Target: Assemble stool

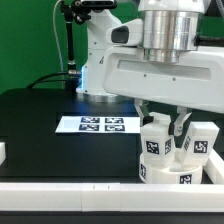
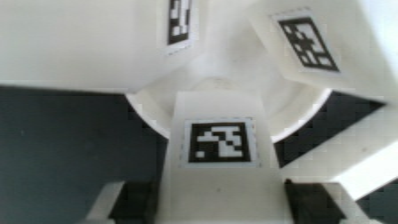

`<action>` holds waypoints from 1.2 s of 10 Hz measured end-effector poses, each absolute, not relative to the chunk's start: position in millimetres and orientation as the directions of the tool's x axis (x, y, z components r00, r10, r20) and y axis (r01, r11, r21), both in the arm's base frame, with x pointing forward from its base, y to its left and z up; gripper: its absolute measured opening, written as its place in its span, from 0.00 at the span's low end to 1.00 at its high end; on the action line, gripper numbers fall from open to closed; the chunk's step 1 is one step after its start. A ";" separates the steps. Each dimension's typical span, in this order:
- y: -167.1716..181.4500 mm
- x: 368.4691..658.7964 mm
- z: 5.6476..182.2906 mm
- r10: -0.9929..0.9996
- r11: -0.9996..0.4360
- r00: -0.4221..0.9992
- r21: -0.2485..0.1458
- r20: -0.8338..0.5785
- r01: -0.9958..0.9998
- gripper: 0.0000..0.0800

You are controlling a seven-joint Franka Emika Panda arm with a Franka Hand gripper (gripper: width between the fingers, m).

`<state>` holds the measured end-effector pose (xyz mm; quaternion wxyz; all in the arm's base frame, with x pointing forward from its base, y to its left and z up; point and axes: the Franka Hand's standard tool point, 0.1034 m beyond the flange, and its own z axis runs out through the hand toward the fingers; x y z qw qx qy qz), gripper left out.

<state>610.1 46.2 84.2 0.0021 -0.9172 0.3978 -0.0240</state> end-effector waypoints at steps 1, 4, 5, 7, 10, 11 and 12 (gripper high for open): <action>47.5 610.1 84.1 -0.796 -0.605 0.604 -0.031 0.036 -0.796 0.43; 58.0 610.0 83.7 -0.941 -0.337 0.337 -0.042 0.020 -0.940 0.43; 62.7 609.8 83.6 -0.968 -0.249 0.249 -0.045 0.013 -0.967 0.43; 67.8 610.2 83.5 -0.997 -0.073 0.074 -0.054 -0.020 -0.996 0.43; 71.6 610.9 83.1 -0.984 0.173 -0.170 -0.049 -0.058 -0.984 0.43; 72.3 610.8 83.0 -0.974 0.220 -0.217 -0.046 -0.061 -0.974 0.43; 72.5 610.7 82.9 -0.974 0.221 -0.218 -0.045 -0.061 -0.974 0.43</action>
Offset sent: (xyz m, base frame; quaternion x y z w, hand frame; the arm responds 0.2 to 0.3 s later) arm -0.0039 0.0121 -0.0068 -0.0180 -0.0131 0.2729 0.9618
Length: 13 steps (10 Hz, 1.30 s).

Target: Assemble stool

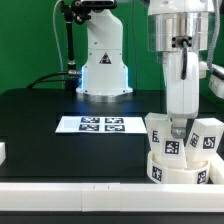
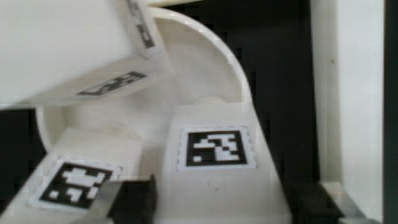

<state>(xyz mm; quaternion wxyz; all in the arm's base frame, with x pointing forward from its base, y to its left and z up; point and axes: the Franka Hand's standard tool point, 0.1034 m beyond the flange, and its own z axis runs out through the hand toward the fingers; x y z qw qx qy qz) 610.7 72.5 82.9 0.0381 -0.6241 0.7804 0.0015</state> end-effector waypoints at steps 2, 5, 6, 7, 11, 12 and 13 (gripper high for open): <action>72.1 612.9 90.4 -0.984 0.169 -0.166 -0.058 -0.066 -0.984 0.63; 83.1 618.4 117.0 -0.991 0.106 -0.097 -0.097 -0.093 -0.990 0.80; 82.1 617.9 115.2 -0.997 0.004 0.004 -0.103 -0.079 -0.995 0.81; 81.8 617.7 114.4 -0.992 -0.099 0.107 -0.110 -0.068 -0.989 0.81; 79.0 617.6 113.0 -0.850 -0.524 0.526 -0.107 0.004 -0.845 0.81; 80.0 617.4 112.8 -0.786 -0.616 0.618 -0.106 0.017 -0.780 0.81; 80.5 617.4 112.6 -0.713 -0.699 0.701 -0.103 0.028 -0.707 0.81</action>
Offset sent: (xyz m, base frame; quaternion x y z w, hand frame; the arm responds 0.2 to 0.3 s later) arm -0.0041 0.0169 0.0367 0.0152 -0.0415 0.0087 0.9990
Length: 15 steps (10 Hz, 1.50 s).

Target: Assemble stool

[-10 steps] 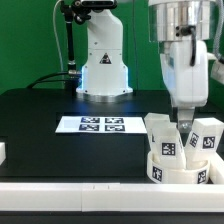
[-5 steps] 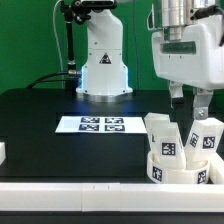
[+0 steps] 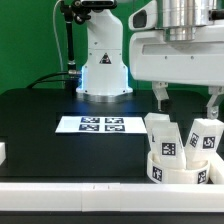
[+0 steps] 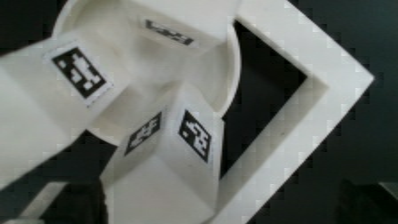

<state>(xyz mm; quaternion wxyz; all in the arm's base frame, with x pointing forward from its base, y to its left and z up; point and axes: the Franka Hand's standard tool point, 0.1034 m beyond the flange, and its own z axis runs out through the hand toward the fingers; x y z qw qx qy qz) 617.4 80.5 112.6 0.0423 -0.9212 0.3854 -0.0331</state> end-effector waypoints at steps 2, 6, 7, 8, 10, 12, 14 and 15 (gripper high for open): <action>79.0 618.2 112.6 -0.617 -0.785 0.786 -0.100 0.045 -0.611 0.81; 76.2 618.3 112.5 -0.402 -0.914 0.913 -0.081 0.069 -0.397 0.81; 71.8 618.0 111.6 -0.264 -0.964 0.962 -0.067 0.075 -0.259 0.81; 67.6 619.2 109.8 -0.167 -0.985 0.983 -0.058 0.077 -0.162 0.81; 67.1 619.3 106.6 0.082 -0.996 0.995 -0.027 0.063 0.084 0.81; 65.1 621.9 105.2 0.222 -0.975 0.974 -0.005 0.040 0.222 0.81; 60.5 621.9 105.0 0.331 -0.944 0.943 0.014 0.034 0.331 0.81; 58.3 622.0 105.0 0.418 -0.909 0.908 0.027 0.027 0.417 0.81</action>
Offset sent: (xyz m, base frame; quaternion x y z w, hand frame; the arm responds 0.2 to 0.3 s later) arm 0.0000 0.0000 0.0000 0.0000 0.0000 -0.1938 0.9810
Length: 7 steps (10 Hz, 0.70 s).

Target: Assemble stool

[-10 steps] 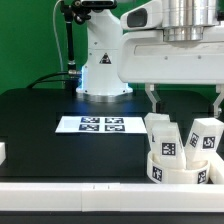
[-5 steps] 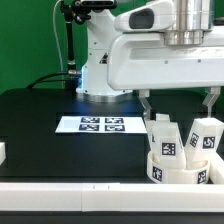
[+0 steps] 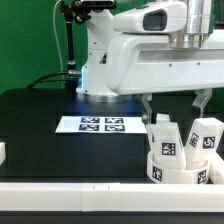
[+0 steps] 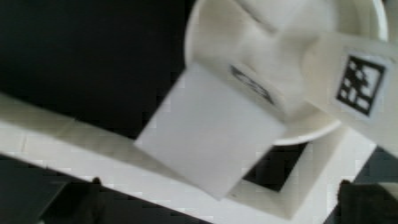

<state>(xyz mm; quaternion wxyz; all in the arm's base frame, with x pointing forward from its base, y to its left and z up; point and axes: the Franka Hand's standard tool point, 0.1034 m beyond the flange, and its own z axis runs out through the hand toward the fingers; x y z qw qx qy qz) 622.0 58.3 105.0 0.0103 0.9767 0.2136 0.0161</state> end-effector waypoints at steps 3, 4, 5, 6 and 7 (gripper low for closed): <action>61.5 621.0 102.7 0.709 -0.703 0.705 0.058 -0.015 0.709 0.81; 62.7 620.1 101.7 0.728 -0.684 0.685 0.055 -0.019 0.728 0.81; 62.5 619.4 100.2 0.790 -0.609 0.612 0.061 -0.037 0.791 0.81; 62.9 618.4 96.9 0.814 -0.575 0.578 0.061 -0.049 0.816 0.81; 60.9 618.7 93.2 0.858 -0.505 0.509 0.060 -0.066 0.861 0.81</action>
Offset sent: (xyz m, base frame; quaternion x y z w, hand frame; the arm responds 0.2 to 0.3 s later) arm 0.0020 0.0176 -0.0059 0.0270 -0.0110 -0.1988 0.9796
